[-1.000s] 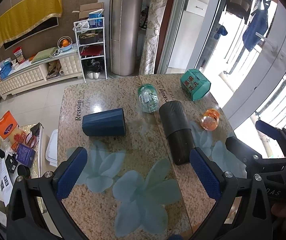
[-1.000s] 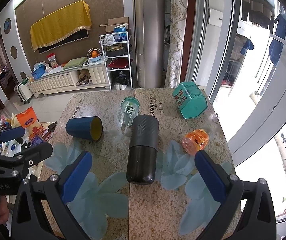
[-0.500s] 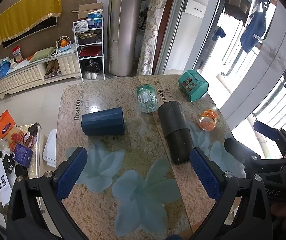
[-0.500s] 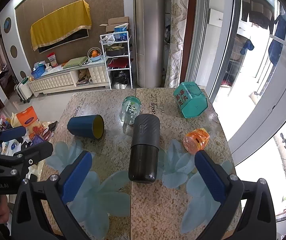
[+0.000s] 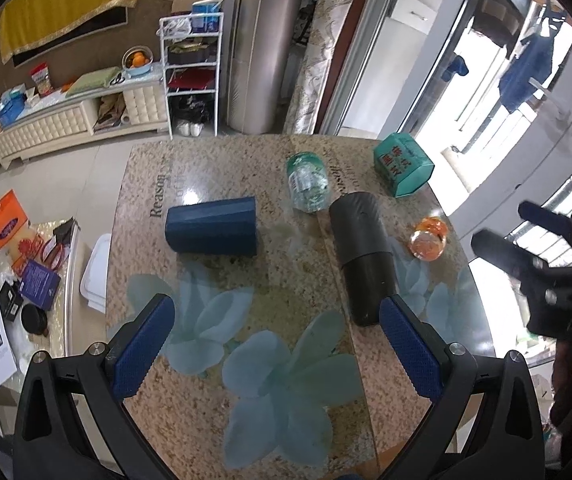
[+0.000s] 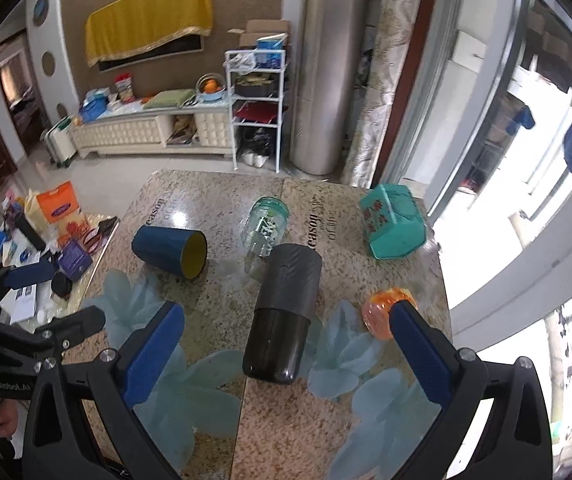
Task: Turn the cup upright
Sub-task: 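Reach the right gripper toward the clear green-labelled cup lying on its side, then close the right gripper on the clear cup and lift it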
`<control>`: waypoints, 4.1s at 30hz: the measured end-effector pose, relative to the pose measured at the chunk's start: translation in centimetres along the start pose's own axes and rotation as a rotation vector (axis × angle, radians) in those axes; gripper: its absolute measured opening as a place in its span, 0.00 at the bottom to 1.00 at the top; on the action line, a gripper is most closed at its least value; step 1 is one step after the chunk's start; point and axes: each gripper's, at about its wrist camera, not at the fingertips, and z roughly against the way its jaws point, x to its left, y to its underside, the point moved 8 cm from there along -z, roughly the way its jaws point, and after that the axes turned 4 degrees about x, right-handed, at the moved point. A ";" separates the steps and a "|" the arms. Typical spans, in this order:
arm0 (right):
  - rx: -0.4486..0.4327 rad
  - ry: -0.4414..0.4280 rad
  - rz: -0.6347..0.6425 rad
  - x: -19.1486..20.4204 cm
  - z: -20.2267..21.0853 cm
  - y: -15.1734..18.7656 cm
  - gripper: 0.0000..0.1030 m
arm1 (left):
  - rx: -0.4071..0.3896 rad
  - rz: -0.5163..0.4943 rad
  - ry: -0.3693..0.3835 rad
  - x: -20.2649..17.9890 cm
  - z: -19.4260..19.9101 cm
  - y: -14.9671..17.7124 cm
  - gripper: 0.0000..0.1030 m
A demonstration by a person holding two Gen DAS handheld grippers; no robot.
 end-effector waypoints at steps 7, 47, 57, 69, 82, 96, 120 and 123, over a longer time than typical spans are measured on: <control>0.049 -0.023 0.166 0.4 -3.0 -2.6 1.00 | 0.049 0.078 -0.028 2.0 -2.0 0.1 1.00; 0.233 -0.099 1.686 5.3 -22.9 -8.8 1.00 | 0.276 0.412 -0.140 6.4 -12.1 8.1 1.00; 0.167 0.021 2.136 4.6 -23.7 -5.7 0.94 | 0.294 0.470 -0.134 6.1 -13.6 9.4 1.00; 0.110 0.046 2.316 6.0 -23.3 -5.0 0.89 | 0.324 0.523 -0.113 5.0 -15.1 11.2 1.00; 0.404 0.049 2.332 5.0 -24.4 -5.3 0.75 | 0.339 0.543 -0.104 4.0 -15.6 12.8 1.00; 0.519 -0.074 2.036 10.1 -25.7 -8.9 0.75 | 0.323 0.542 -0.100 4.1 -15.5 12.3 1.00; 0.442 -0.157 1.845 8.6 -24.5 -7.8 0.58 | 0.319 0.530 -0.086 4.5 -14.9 12.7 1.00; 0.432 -0.169 1.794 8.3 -23.1 -7.2 0.58 | 0.307 0.519 -0.086 4.8 -14.0 12.7 1.00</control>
